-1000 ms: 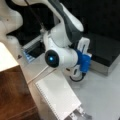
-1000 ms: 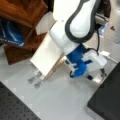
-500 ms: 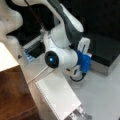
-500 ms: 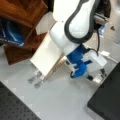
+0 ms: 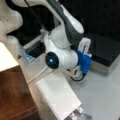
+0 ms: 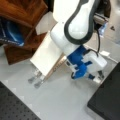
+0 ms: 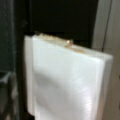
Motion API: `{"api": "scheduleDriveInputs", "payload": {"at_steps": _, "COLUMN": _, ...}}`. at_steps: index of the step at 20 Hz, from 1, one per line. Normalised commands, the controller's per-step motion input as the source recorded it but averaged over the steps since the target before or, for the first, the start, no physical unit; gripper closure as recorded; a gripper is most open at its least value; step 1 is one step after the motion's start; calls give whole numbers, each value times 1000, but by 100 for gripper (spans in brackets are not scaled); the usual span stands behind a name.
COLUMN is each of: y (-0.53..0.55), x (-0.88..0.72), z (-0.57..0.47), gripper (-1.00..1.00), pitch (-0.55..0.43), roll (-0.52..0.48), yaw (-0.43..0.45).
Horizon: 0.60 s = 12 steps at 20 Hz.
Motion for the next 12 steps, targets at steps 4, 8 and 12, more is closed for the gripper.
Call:
{"api": "scheduleDriveInputs", "payload": {"at_steps": 4, "y": -5, "x": 11, "z": -55, "gripper": 100, "pitch": -57, "roll": 176, "yaw": -62}}
{"api": "scheduleDriveInputs", "payload": {"at_steps": 8, "y": 64, "x": -13, "z": -112, "gripper": 100, "pitch": -33, "roll": 156, "yaw": -69}}
{"api": "scheduleDriveInputs", "payload": {"at_steps": 12, "y": 93, "x": -8, "z": -161, "gripper": 100, "pitch": 10, "roll": 110, "yaw": -90}}
